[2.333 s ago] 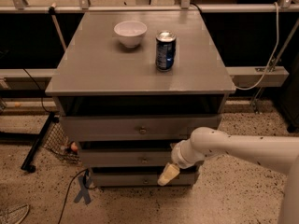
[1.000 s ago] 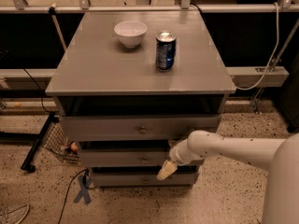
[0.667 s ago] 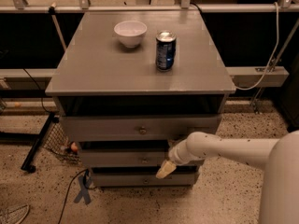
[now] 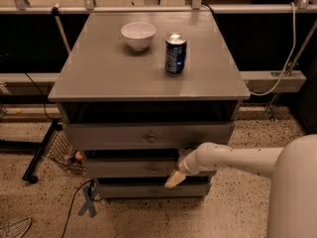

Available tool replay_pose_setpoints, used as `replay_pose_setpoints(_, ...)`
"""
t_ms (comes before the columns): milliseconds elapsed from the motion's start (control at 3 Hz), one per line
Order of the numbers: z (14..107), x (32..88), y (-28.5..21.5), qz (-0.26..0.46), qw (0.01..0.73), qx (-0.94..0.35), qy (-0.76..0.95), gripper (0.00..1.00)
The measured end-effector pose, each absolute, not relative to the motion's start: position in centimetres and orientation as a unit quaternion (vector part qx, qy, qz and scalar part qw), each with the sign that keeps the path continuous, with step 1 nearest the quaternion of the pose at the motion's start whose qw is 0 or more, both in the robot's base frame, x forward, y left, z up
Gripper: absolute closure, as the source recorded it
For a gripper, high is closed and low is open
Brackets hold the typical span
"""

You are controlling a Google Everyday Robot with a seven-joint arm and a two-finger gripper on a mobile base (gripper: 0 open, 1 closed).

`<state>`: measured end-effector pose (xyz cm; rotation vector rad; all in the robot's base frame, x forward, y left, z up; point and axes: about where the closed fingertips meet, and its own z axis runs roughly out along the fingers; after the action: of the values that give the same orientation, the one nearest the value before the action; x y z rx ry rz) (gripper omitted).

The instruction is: Open middle drawer

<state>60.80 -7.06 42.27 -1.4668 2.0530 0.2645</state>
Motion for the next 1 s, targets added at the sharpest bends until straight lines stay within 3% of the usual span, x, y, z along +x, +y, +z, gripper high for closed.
replay_pose_setpoints(667, 40.53, 61.19, -6.95, 0.111, 0.287, -0.553, 0.775, 0.41)
replay_pose_setpoints(1000, 40.62, 61.19, -6.95, 0.112, 0.287, -0.553, 0.775, 0.72)
